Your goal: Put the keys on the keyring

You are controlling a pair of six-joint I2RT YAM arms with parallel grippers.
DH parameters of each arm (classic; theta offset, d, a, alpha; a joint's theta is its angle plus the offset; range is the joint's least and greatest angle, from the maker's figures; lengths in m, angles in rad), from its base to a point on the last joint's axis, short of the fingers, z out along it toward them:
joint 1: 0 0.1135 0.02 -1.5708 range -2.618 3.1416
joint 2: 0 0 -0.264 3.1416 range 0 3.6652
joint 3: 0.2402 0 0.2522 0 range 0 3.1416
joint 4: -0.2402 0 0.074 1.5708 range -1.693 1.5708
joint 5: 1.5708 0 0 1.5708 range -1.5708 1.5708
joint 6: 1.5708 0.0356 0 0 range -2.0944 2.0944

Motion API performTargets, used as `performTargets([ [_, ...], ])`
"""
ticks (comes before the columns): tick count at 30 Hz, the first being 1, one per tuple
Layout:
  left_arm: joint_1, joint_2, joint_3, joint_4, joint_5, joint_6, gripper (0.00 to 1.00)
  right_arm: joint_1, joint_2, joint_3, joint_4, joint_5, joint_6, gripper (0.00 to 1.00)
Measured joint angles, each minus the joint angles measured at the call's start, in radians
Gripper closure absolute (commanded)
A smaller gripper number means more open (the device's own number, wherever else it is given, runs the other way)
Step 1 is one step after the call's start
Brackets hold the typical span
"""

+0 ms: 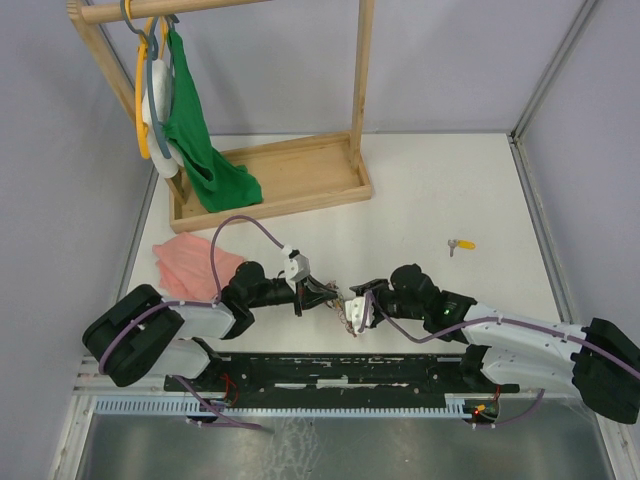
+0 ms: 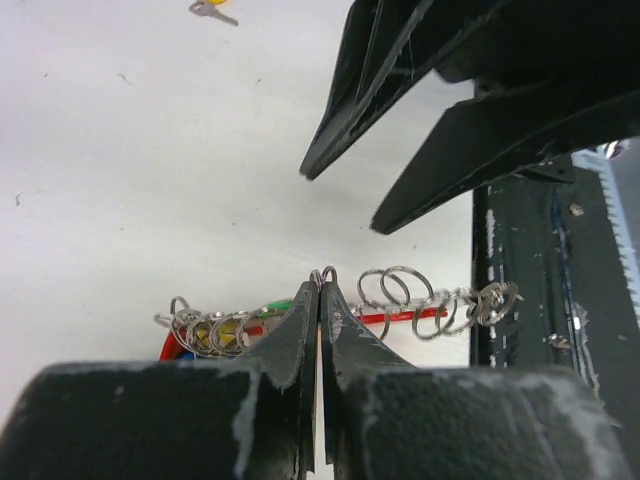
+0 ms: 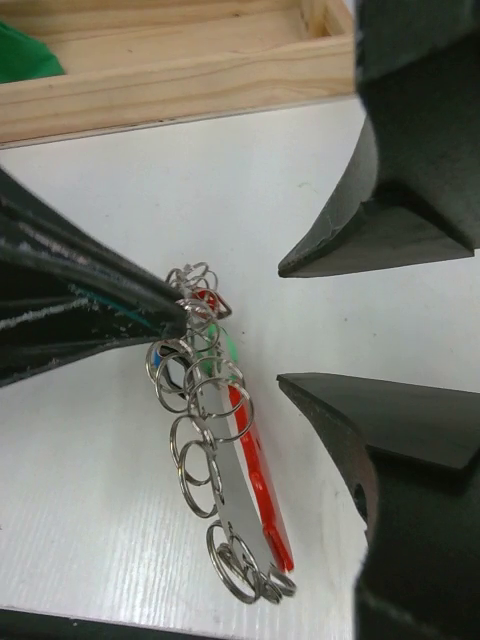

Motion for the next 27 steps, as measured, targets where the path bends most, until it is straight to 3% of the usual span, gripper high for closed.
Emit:
performTargets([
  [10, 0.0, -0.033, 0.006, -0.139, -0.049, 0.1, 0.97, 0.0, -0.004, 0.11, -0.117, 0.101, 0.456, 0.37],
  [17, 0.0, -0.032, 0.007, -0.155, -0.07, 0.108, 0.97, -0.031, 0.065, 0.126, -0.119, 0.055, 0.645, 0.49],
  [27, 0.0, -0.033, 0.007, -0.154, -0.071, 0.107, 0.97, -0.118, 0.212, 0.126, 0.031, -0.125, 0.787, 0.59],
])
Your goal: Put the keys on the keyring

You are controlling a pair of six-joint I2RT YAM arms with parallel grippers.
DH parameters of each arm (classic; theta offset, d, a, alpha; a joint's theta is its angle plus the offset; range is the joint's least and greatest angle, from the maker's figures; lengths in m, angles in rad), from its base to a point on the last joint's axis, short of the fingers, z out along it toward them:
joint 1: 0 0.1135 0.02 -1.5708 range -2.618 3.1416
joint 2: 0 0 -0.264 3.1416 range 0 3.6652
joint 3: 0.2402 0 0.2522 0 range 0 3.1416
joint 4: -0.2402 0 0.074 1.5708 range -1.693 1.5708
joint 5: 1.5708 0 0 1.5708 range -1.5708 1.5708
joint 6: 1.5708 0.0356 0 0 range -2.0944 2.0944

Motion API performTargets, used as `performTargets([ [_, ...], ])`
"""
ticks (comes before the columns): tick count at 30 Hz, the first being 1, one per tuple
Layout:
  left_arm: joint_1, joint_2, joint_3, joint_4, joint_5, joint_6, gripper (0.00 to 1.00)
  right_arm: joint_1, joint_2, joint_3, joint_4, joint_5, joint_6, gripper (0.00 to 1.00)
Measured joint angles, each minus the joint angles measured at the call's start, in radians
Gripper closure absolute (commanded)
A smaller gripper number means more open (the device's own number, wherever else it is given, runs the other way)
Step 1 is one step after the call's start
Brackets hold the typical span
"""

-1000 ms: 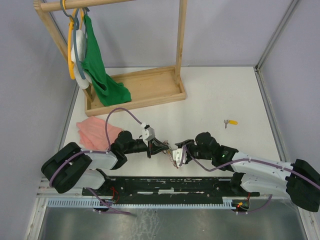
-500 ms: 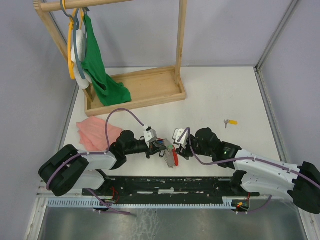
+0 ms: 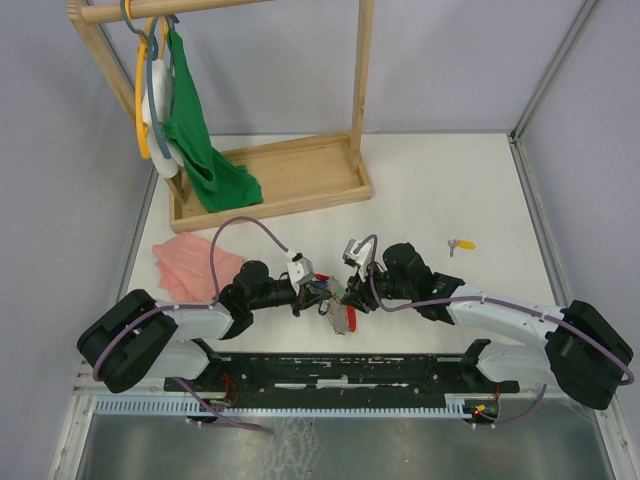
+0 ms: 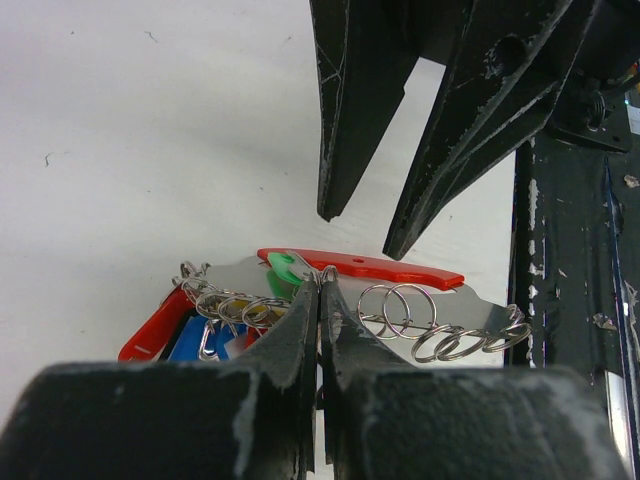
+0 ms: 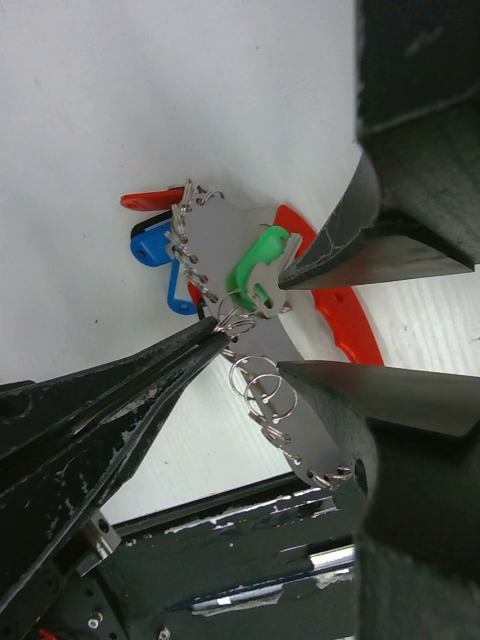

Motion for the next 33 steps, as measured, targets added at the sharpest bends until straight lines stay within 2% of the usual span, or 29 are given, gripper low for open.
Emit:
performTargets([
  [22, 0.0, 0.0, 0.0, 0.016, 0.005, -0.001, 0.97, -0.039, 0.135, 0.0, 0.175, -0.101, 0.017, 0.73],
  [25, 0.0, 0.0, 0.0, 0.016, 0.005, -0.002, 0.97, -0.039, 0.15, 0.0, 0.184, -0.116, 0.017, 0.81],
  [28, 0.0, 0.0, 0.0, 0.016, 0.007, -0.002, 0.97, -0.041, 0.163, 0.0, 0.188, -0.127, 0.016, 0.98],
  [30, 0.0, 0.0, 0.0, 0.018, 0.007, -0.002, 0.95, -0.045, 0.165, 0.0, 0.188, -0.137, 0.014, 0.99],
  [33, 0.0, 0.0, 0.0, 0.025, 0.002, -0.011, 0.86, -0.047, 0.164, 0.0, 0.186, -0.141, 0.009, 0.99],
])
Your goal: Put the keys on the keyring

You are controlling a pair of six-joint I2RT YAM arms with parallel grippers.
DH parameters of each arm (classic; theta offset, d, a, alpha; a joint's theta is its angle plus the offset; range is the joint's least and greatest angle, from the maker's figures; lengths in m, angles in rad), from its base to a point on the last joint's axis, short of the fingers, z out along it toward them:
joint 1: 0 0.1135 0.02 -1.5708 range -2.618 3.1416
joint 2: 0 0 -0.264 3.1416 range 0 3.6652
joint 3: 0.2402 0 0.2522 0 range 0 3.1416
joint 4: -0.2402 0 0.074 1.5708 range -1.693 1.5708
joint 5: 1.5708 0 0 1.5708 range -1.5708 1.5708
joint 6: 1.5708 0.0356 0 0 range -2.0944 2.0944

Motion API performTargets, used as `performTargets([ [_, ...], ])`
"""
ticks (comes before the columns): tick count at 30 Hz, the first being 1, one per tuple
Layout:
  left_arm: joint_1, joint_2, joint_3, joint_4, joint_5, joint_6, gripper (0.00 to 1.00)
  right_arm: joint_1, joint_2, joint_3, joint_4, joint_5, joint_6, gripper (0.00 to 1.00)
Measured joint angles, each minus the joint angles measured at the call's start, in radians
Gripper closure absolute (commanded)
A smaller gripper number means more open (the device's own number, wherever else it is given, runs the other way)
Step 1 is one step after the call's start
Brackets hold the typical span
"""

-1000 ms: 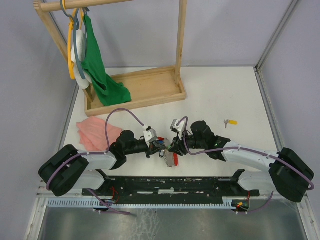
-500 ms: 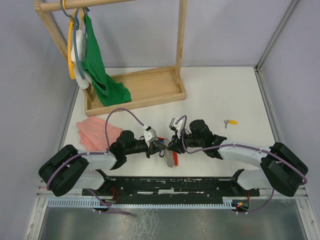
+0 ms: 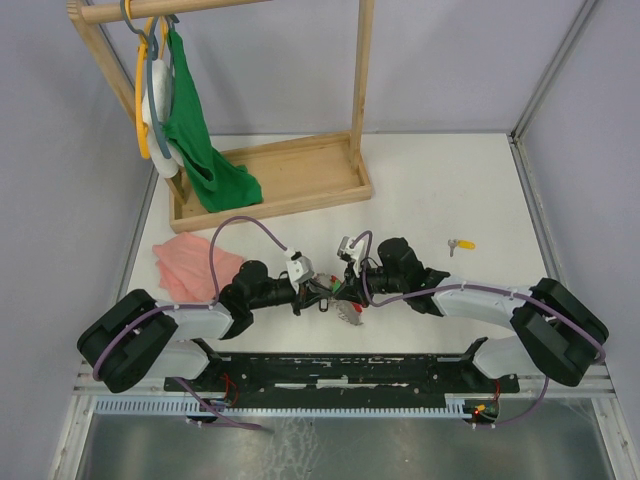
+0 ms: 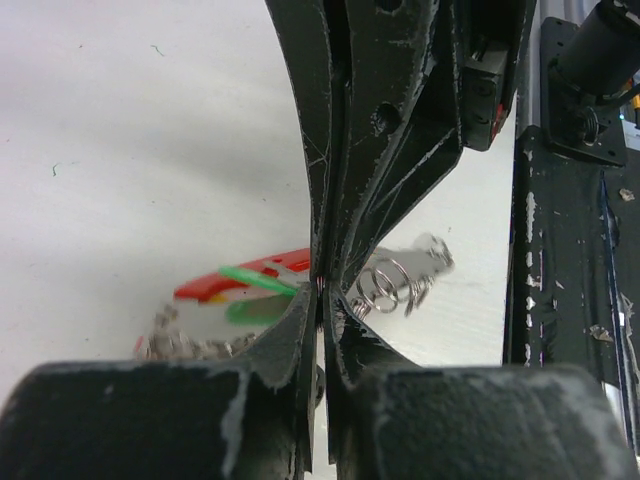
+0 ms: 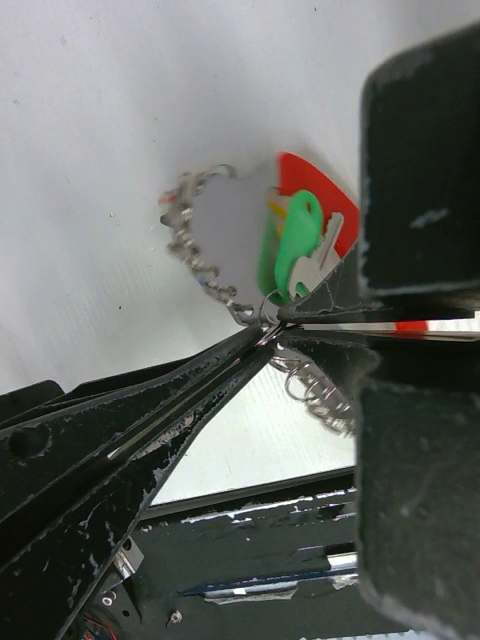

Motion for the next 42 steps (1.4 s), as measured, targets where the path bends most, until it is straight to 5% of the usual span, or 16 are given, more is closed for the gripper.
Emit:
performTargets([
  [4, 0.005, -0.002, 0.0, 0.007, -0.01, -0.025, 0.78, 0.0, -0.016, 0.0, -0.016, -0.002, -0.025, 0.99],
  [22, 0.029, -0.074, -0.018, -0.008, -0.072, -0.124, 0.71, 0.0, -0.108, -0.006, -0.065, -0.022, -0.248, 0.99],
  [32, 0.029, -0.173, -0.054, 0.004, -0.028, 0.013, 0.72, 0.0, -0.114, -0.012, -0.073, -0.06, -0.437, 0.99],
  [42, 0.029, -0.03, -0.016, 0.01, 0.021, 0.115, 0.74, 0.0, -0.098, -0.012, -0.099, -0.075, -0.581, 0.99],
])
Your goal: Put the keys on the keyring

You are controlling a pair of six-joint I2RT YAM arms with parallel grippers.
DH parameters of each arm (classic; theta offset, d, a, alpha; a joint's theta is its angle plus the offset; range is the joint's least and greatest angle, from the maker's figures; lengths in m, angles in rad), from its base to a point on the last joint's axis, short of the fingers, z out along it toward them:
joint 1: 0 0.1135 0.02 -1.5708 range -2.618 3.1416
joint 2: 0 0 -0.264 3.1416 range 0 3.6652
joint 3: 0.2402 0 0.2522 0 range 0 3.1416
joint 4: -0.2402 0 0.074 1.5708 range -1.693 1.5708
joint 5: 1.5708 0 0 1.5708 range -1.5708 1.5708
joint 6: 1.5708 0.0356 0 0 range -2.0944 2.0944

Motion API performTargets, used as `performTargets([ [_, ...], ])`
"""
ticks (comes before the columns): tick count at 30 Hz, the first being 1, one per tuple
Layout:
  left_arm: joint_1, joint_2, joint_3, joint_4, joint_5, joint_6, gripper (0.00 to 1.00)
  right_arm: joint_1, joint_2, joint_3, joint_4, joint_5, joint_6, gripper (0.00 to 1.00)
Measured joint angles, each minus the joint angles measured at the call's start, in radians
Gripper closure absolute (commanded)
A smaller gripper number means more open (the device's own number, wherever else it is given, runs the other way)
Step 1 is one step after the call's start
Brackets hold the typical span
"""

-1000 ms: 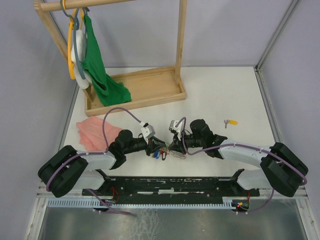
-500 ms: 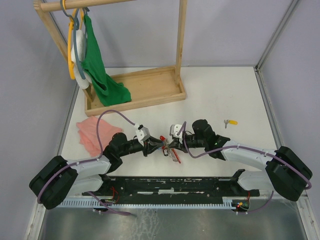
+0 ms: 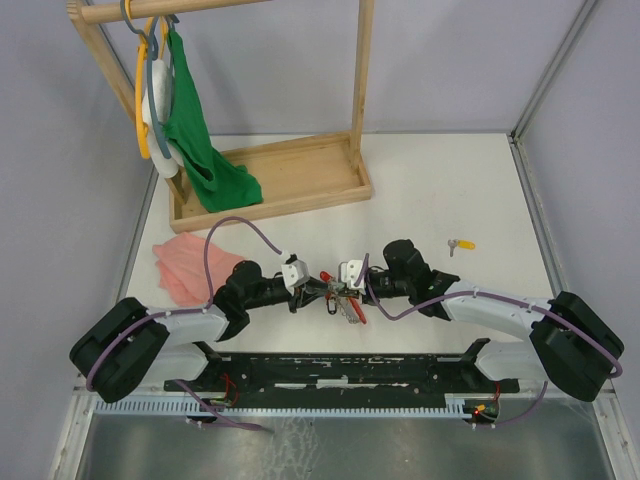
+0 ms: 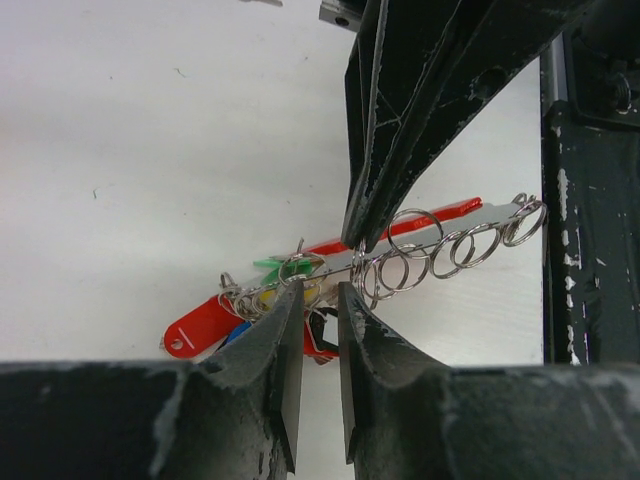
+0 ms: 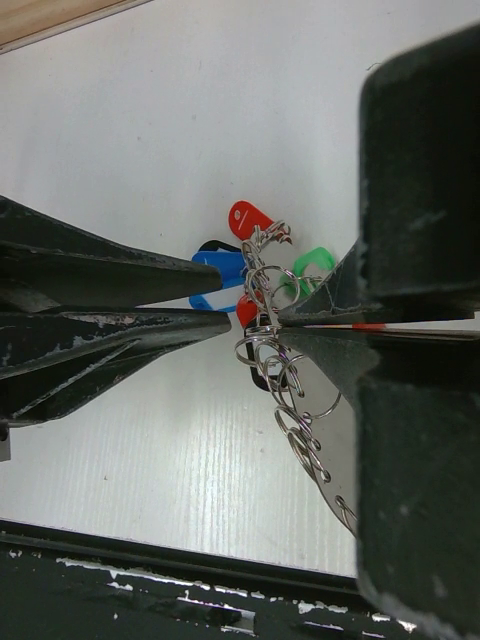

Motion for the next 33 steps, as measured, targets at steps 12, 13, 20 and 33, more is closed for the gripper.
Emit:
performTargets([
  [12, -0.019, 0.103, 0.001, 0.034, 0.001, 0.015, 0.73, 0.0, 0.002, 0.0, 0.005, 0.0, -0.018, 0.99],
  [13, -0.023, 0.106, 0.001, 0.035, 0.001, 0.015, 0.73, 0.0, 0.002, 0.0, 0.006, 0.0, -0.018, 0.99],
  [20, -0.059, 0.114, 0.004, 0.067, -0.004, 0.018, 0.73, 0.0, 0.004, 0.0, 0.014, -0.002, -0.014, 0.99],
  [33, -0.075, 0.13, 0.004, 0.157, -0.024, 0.023, 0.88, -0.001, 0.011, -0.003, 0.032, -0.005, 0.005, 0.99],
])
